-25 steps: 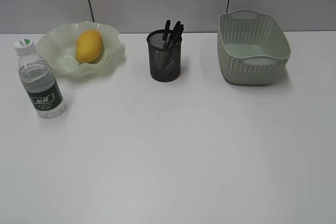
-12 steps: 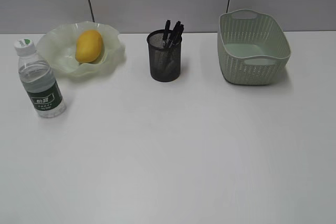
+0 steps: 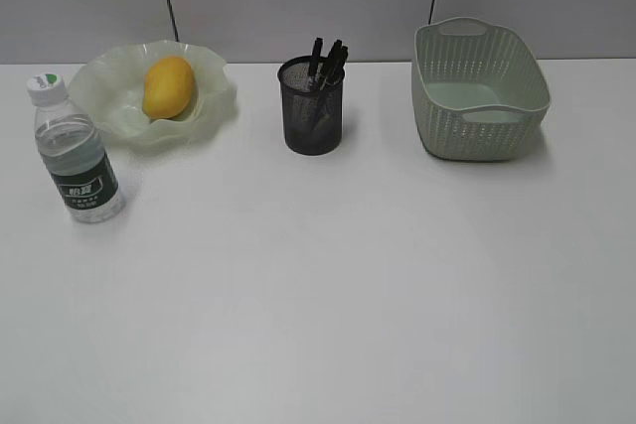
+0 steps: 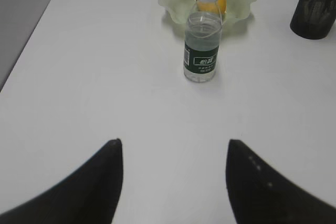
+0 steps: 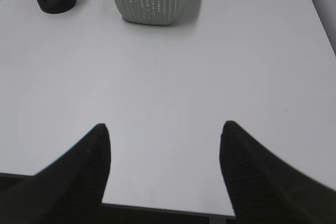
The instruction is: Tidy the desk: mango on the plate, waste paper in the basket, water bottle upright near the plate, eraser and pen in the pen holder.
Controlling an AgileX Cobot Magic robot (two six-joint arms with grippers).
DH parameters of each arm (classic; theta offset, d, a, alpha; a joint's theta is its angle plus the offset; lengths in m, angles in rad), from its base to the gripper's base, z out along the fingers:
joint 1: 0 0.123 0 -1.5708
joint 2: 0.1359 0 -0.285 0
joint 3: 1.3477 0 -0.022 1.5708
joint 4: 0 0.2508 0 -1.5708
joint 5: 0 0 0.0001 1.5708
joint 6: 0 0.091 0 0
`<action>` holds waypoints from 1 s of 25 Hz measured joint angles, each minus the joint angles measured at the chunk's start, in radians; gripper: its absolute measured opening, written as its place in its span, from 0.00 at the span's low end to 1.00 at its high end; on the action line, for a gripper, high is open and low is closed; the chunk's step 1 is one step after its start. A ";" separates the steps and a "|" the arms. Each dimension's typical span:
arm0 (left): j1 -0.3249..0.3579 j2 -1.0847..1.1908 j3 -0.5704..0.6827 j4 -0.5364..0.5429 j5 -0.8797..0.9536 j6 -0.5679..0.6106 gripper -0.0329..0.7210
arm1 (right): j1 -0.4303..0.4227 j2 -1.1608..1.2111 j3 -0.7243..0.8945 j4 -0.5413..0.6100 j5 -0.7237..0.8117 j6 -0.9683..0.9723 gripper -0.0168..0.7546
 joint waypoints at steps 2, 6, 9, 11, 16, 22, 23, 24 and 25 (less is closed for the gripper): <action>0.000 0.000 0.000 0.000 0.000 0.000 0.66 | 0.000 0.000 0.000 0.000 0.000 0.000 0.70; 0.000 0.000 0.000 0.001 0.000 0.000 0.64 | 0.000 0.000 0.000 0.000 0.000 0.000 0.70; 0.000 0.000 0.000 0.001 0.000 0.000 0.62 | 0.000 0.000 0.000 0.001 0.000 0.000 0.70; 0.000 0.000 0.000 0.001 0.000 0.000 0.62 | 0.000 0.000 0.000 0.001 0.000 0.000 0.70; 0.000 0.000 0.000 0.001 0.000 0.000 0.62 | 0.000 0.000 0.000 0.001 0.000 0.000 0.70; 0.000 0.000 0.000 0.001 0.000 0.000 0.61 | 0.000 0.000 0.000 0.001 0.000 0.000 0.70; 0.000 0.000 0.000 0.001 0.000 0.000 0.61 | 0.000 0.000 0.000 0.001 0.000 0.000 0.70; 0.000 0.000 0.000 0.001 0.000 0.000 0.61 | 0.000 0.000 0.000 0.001 0.000 0.000 0.70; 0.000 0.000 0.000 0.001 0.000 0.000 0.61 | 0.000 0.000 0.000 0.001 0.000 0.000 0.70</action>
